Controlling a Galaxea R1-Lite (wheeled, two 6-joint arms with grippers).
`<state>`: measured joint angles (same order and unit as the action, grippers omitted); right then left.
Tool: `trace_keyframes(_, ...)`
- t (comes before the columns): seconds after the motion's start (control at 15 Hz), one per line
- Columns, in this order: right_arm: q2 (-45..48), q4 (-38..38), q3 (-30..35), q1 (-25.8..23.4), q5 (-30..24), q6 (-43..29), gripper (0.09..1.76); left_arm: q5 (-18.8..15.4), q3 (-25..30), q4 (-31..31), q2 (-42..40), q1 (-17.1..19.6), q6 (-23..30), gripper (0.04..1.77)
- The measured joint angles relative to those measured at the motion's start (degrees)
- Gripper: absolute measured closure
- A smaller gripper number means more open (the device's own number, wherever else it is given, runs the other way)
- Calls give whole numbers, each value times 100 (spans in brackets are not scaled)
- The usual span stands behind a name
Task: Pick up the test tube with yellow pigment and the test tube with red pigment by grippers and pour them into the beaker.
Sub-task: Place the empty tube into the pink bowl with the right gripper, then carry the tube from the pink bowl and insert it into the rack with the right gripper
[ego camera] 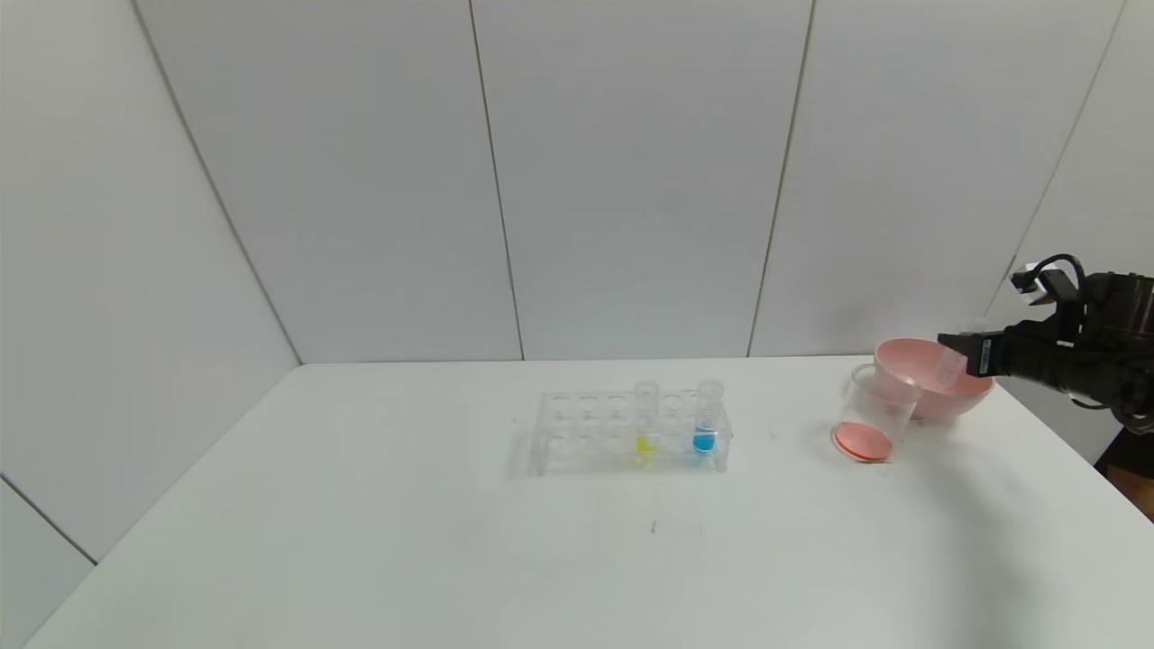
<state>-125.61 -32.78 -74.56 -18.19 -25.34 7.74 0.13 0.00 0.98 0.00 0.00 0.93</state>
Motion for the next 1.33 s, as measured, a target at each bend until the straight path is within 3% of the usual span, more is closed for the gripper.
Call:
trace_keyframes(0.27, -2, -6, -16, 0, -13, -2, 88, 0, 0, 0, 0, 0, 2, 9)
trace_keyframes(0.53, 1, -105, -16, 0, -20, -2, 58, 2, 0, 0, 0, 0, 2, 9)
trace_keyframes(1.07, 527, -34, 35, 78, 30, -38, 30, 2, 0, 0, 0, 0, 0, 9)
trace_keyframes(1.33, 1274, 405, 315, 433, 347, -271, 24, 2, 0, -2, 0, 0, 2, 9)
